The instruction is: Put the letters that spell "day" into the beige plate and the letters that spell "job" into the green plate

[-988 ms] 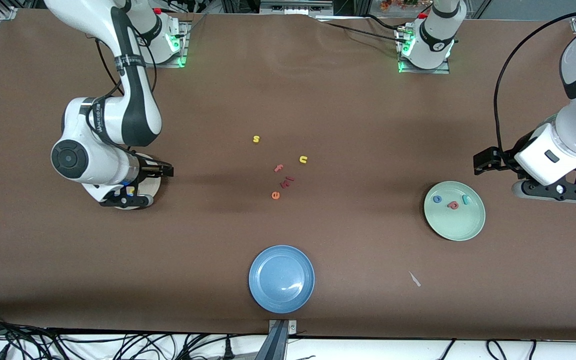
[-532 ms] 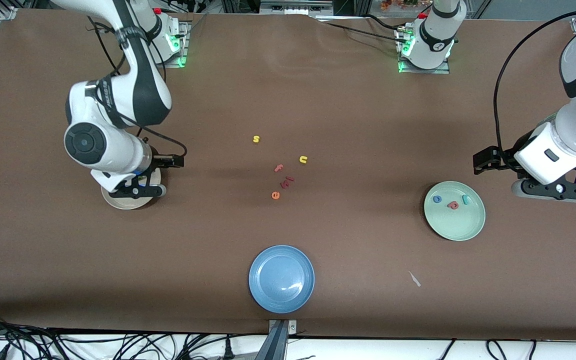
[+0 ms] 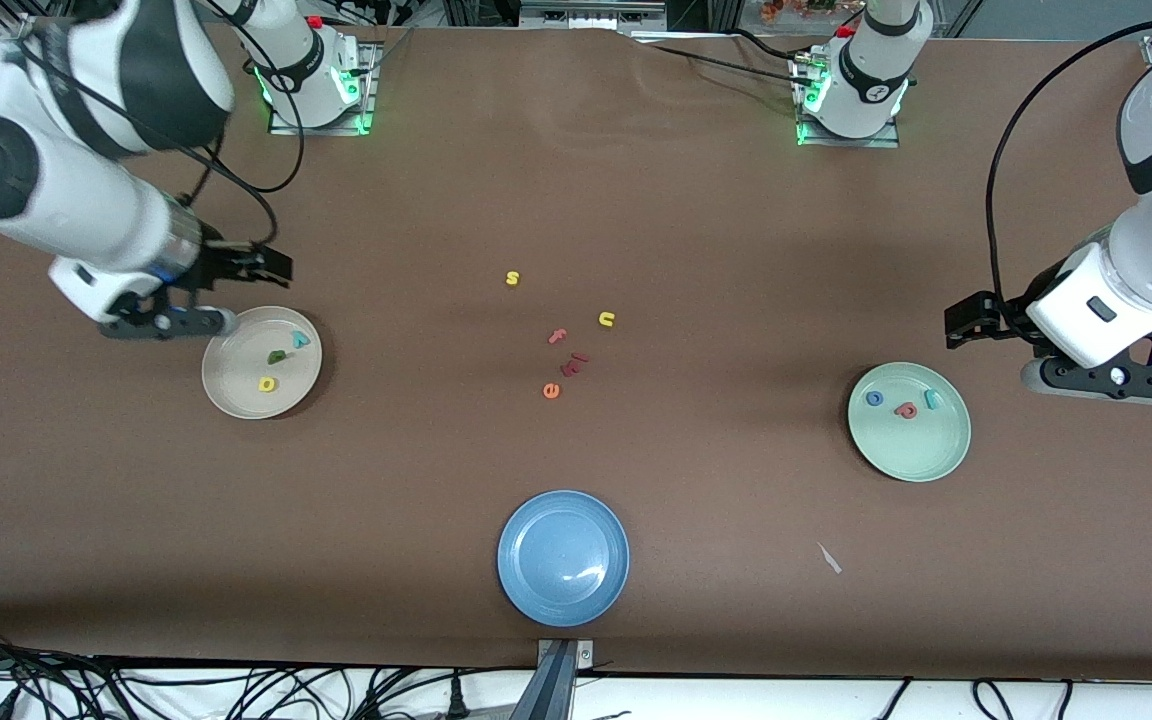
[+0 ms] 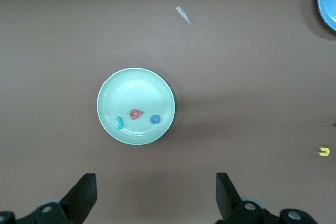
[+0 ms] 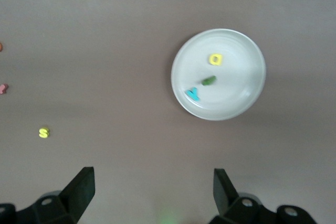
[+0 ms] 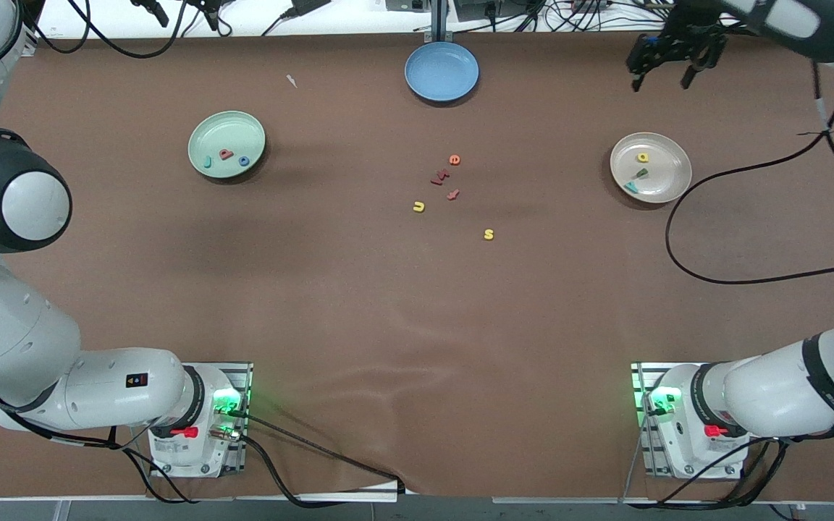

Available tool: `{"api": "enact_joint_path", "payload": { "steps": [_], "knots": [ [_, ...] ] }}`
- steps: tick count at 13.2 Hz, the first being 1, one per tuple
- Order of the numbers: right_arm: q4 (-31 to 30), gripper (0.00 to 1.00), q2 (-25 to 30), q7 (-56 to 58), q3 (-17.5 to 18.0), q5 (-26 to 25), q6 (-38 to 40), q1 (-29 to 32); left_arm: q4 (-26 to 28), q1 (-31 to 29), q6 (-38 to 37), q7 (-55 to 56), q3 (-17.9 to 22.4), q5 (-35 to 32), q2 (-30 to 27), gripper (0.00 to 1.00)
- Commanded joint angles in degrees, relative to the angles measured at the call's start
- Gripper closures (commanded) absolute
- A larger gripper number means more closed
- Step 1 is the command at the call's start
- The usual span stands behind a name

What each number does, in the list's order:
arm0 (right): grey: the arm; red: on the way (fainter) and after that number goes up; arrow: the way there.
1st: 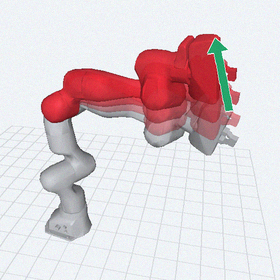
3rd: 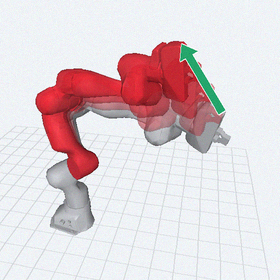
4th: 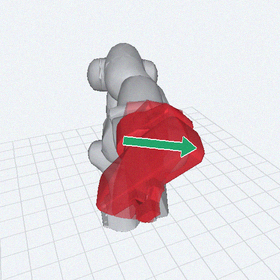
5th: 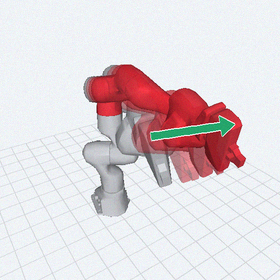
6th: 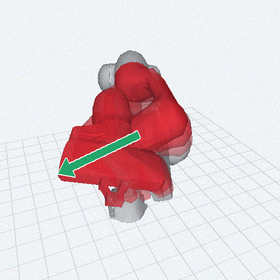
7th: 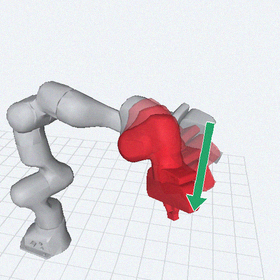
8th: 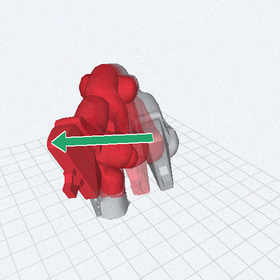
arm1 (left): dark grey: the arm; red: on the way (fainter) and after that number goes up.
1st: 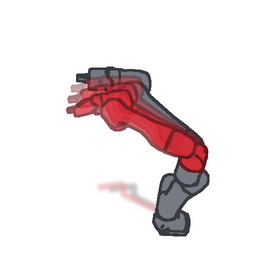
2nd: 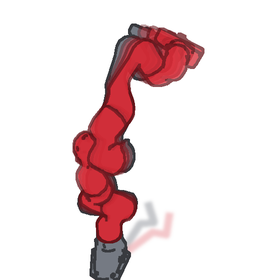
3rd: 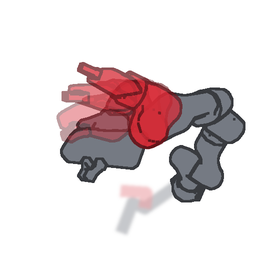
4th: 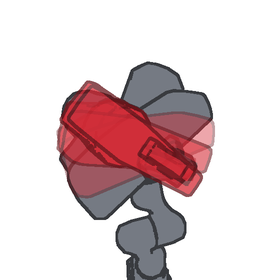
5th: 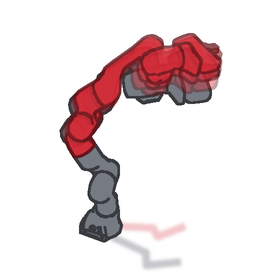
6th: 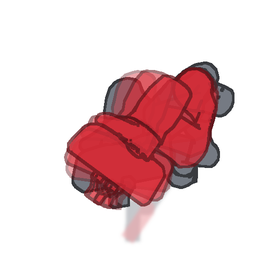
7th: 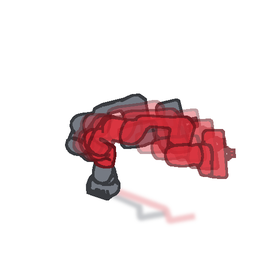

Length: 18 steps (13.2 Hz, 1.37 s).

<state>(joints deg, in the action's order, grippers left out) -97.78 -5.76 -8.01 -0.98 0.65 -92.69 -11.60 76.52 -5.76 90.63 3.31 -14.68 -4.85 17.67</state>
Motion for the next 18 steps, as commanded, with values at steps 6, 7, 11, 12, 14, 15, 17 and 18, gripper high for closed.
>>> {"api": "enact_joint_path", "payload": {
  "steps": [6, 7, 11, 12, 14, 15, 17, 18],
  "knots": [
    [1.1, 0.0, 6.3, 4.2, -2.7, -1.9, 6.6, 4.8, 1.5, -0.2, 0.6, -0.8, 0.0, 1.8, -1.6, 0.0],
    [1.8, 0.0, 6.4, 4.4, -3.4, -1.6, 7.3, 5.0, 1.5, -0.2, 0.6, -0.8, 0.0, 1.8, -1.6, 0.0],
    [2.8, 0.0, 6.6, 5.2, -4.0, -1.4, 8.2, 6.5, 1.5, -0.1, 0.6, -0.7, -0.1, 1.8, -1.6, 0.0],
    [2.8, 0.0, 6.6, 5.2, -3.9, -1.4, 7.6, 6.4, 1.5, -0.1, 0.6, -0.7, -0.2, 1.8, -1.6, 0.0],
    [2.8, 0.0, 6.6, 5.1, -3.9, -1.3, 4.4, 6.2, 1.5, -0.1, 0.6, -0.7, -0.1, 1.8, -1.6, 0.0],
    [2.8, 0.0, 6.6, 5.0, -3.9, -1.4, 3.8, 5.9, 1.5, -0.2, 0.6, -0.7, -0.2, 1.8, -1.6, 0.0],
    [2.8, 0.0, 6.6, 5.3, -3.9, -1.4, 1.6, 5.7, 1.5, -0.2, 0.6, -0.6, -0.1, 1.8, -1.6, 0.0],
    [2.8, 0.0, 6.6, 5.3, -3.9, -1.4, 1.5, 5.7, 1.5, -0.2, 0.6, -0.6, -0.1, 1.8, -1.6, 0.0]
  ]
}}
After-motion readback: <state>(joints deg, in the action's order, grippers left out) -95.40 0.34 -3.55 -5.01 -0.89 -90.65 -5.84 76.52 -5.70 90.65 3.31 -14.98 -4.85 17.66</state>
